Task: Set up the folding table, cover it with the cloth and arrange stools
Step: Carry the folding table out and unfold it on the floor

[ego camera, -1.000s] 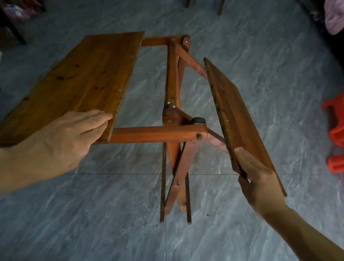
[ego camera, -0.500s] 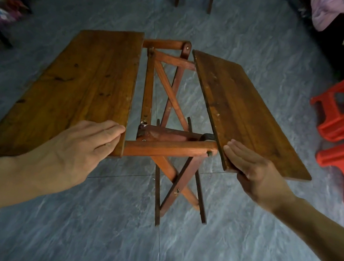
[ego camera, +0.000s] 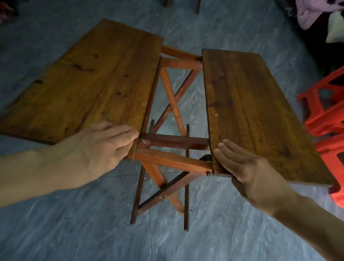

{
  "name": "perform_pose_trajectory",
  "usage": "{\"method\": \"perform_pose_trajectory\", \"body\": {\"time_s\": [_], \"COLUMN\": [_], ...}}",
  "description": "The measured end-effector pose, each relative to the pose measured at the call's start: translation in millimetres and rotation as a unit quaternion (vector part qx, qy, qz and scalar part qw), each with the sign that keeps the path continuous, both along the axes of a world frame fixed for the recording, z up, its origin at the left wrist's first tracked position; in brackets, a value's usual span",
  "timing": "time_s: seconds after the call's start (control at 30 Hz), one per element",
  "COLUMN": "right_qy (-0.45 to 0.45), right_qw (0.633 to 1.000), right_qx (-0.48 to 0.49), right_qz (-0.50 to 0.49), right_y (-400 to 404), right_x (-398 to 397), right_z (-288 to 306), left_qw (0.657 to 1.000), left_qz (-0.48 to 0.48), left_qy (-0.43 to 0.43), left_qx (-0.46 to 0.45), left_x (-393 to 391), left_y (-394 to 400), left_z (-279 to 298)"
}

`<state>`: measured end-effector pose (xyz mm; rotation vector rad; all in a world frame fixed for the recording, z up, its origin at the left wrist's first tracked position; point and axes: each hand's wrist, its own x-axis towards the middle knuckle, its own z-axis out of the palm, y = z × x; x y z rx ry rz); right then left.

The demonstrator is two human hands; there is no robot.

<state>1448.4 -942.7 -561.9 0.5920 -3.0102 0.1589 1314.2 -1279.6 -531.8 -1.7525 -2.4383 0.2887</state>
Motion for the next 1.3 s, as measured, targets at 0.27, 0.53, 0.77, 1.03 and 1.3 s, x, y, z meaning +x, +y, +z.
{"method": "perform_pose_trajectory", "body": {"time_s": [0.27, 0.53, 0.77, 1.03, 1.3], "right_qy": [-0.056, -0.069, -0.086, -0.063, -0.103], "right_qw": [0.998, 0.996, 0.995, 0.997, 0.994], "right_qx": [0.021, 0.033, 0.035, 0.000, -0.043], "right_qz": [0.027, 0.037, 0.030, 0.034, 0.010], "right_y": [-4, -16, -48, -83, -99], "right_x": [18, 20, 22, 20, 28], "right_z": [6, -11, -38, -70, -105], "left_qw": [0.999, 0.997, 0.992, 0.984, 0.952], "left_qz": [-0.011, 0.027, 0.064, 0.091, 0.191], "left_qy": [-0.017, -0.066, -0.111, -0.152, -0.230], "left_qx": [-0.028, -0.018, -0.015, 0.020, 0.067], "left_x": [37, 59, 65, 84, 100], "left_y": [32, 29, 18, 22, 21], "left_z": [-25, -43, -62, -90, -121]}}
